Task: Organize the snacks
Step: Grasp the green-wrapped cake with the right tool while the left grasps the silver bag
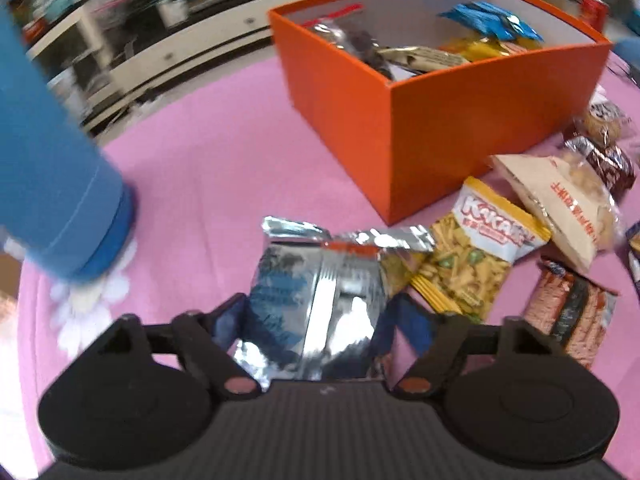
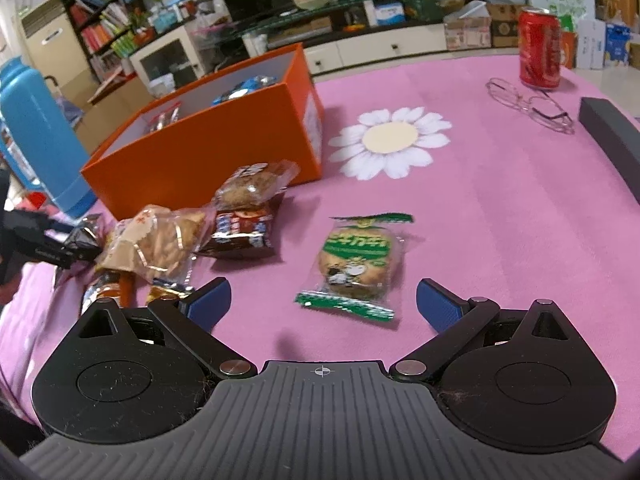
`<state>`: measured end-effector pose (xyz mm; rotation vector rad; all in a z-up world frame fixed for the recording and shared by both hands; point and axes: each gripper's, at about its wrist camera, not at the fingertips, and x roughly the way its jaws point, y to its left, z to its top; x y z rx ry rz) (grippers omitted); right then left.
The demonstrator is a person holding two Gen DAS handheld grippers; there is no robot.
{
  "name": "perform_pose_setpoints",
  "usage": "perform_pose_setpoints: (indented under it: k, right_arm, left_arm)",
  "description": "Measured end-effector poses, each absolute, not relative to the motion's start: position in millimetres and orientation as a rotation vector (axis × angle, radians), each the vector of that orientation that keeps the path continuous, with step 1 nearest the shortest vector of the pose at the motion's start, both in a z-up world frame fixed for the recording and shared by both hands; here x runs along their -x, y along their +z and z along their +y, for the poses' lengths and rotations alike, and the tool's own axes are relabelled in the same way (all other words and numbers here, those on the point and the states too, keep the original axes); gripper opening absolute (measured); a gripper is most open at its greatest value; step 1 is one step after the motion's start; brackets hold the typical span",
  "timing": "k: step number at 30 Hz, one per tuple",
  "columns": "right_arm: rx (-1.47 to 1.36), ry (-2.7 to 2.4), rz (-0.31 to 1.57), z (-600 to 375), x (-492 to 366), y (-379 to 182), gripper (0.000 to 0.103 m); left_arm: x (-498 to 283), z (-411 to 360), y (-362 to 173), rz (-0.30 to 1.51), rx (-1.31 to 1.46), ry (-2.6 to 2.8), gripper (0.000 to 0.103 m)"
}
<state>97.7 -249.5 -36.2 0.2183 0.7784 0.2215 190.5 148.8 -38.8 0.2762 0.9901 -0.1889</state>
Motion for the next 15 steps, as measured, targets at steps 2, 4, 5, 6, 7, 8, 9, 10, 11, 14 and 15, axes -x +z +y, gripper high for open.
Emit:
perform_pose_setpoints:
  k: [2, 4, 5, 6, 7, 8, 9, 10, 11, 14, 15]
  right_arm:
    - [-0.236, 0.211, 0.778, -255, -98, -36, 0.09]
    - [-0.249, 0.205, 0.779, -258, -98, -37, 0.09]
    - [-0.252, 0.205, 0.781, -259, -97, -37, 0.09]
    - [-0.253, 0.207, 0.783, -259, -97, -37, 0.09]
    - [-0.251, 0.209, 0.787, -259, -97, -38, 0.09]
    - [-0.245, 0.213, 0.792, -258, -97, -39, 0.09]
    - [-0.24, 0.215, 0.796, -256, -97, -40, 0.09]
    - [-0.232, 0.216, 0.801, -255, -97, -41, 0.09]
    - [-0.226, 0.214, 0.804, -254, -97, -42, 0.09]
    - [-0.204, 0.19, 0.798, -252, -99, -43, 0.09]
    - [-0.195, 0.181, 0.792, -251, -100, -44, 0.09]
  left_arm:
    - [-170, 144, -37, 1.003, -0.232, -0.118, 0.069]
    - [-143, 135, -37, 0.996, -0.184, -0.062, 0.068]
    - [-126, 128, -37, 0.984, -0.153, -0.048, 0.068]
    - [-116, 121, -38, 0.978, -0.139, -0.039, 0.068]
    - [-101, 113, -38, 0.969, -0.127, -0.025, 0.068]
    - [-86, 107, -38, 0.96, -0.116, -0.008, 0.068]
    - [-71, 102, -39, 0.956, -0.105, 0.008, 0.069]
    - [-61, 97, -40, 0.949, -0.097, 0.023, 0.074]
    - [-50, 92, -40, 0.939, -0.092, 0.039, 0.079]
    - [-34, 87, -35, 0.847, -0.103, 0.074, 0.099]
    - [-33, 90, -34, 0.821, -0.103, 0.077, 0.099]
